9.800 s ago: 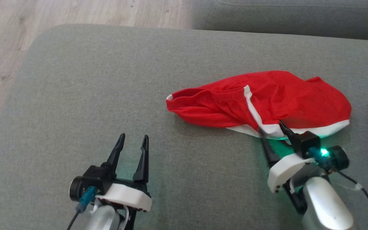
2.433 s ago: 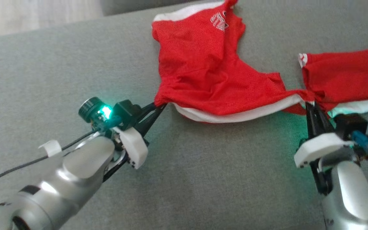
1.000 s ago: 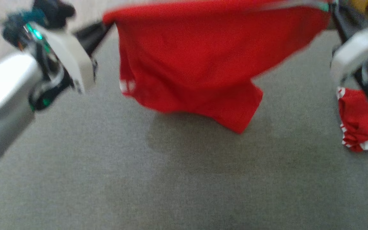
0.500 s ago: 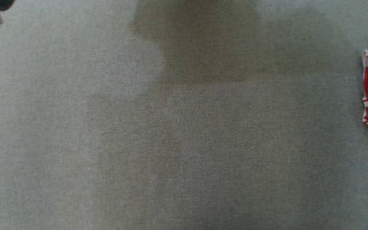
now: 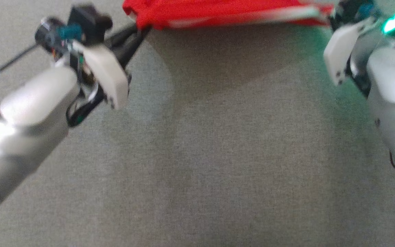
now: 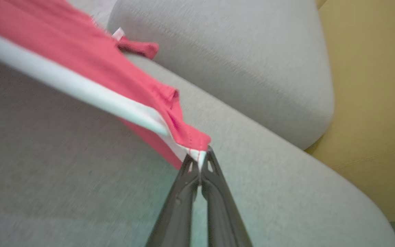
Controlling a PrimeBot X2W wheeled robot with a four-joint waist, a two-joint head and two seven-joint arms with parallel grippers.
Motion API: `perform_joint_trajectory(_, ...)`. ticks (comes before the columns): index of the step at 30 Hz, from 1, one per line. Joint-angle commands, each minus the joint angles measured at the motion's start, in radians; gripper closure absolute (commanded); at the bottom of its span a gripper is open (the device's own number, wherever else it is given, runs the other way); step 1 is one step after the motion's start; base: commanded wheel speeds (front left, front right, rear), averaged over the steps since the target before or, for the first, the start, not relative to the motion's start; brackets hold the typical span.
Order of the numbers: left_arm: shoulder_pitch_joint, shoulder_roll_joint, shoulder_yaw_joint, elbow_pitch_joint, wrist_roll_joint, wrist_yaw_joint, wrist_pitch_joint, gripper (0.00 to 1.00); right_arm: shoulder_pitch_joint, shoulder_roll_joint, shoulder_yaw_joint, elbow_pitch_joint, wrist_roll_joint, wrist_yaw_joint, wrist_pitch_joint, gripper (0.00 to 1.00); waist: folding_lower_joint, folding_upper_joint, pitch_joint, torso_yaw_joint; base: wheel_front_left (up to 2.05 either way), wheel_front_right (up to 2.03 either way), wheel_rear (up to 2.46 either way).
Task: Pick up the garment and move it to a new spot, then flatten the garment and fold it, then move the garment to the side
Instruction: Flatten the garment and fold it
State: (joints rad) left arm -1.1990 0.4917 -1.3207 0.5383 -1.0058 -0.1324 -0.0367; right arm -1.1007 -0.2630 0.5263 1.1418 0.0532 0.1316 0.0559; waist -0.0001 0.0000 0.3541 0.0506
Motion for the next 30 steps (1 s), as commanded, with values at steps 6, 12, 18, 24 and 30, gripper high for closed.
perform_joint_trajectory(6, 0.090, 0.095, 0.041, -0.144, 0.024, 0.002, 0.021, 1.00, 0.109, -0.088, 0.234, -0.078, 0.247, -0.001, 0.119, 1.00, 0.0001, 0.0000, -0.102, -0.003, 0.00, 0.00, 0.00)
perform_joint_trajectory(12, 0.218, 0.122, 0.041, -0.242, 0.053, 0.002, 0.062, 1.00, 0.221, -0.261, 0.434, -0.304, 0.540, -0.001, 0.298, 1.00, 0.0001, 0.0000, -0.197, -0.012, 0.00, 0.00, 0.00)
perform_joint_trajectory(18, 0.344, 0.133, 0.041, -0.330, 0.067, 0.002, 0.107, 1.00, 0.304, -0.444, 0.529, -0.523, 0.749, -0.001, 0.418, 1.00, 0.0001, 0.0000, -0.287, -0.020, 0.00, 0.00, 0.00)
perform_joint_trajectory(24, 0.466, 0.166, 0.040, -0.435, 0.062, 0.002, 0.163, 1.00, 0.390, -0.570, 0.539, -0.669, 0.870, -0.001, 0.503, 1.00, 0.0001, 0.0000, -0.363, -0.033, 0.00, 0.00, 0.00)
perform_joint_trajectory(30, 0.534, 0.177, 0.041, -0.522, 0.046, 0.003, 0.182, 1.00, 0.483, -0.668, 0.476, -0.795, 0.937, -0.001, 0.530, 1.00, 0.0001, 0.0000, -0.378, -0.031, 0.00, 0.00, 0.00)
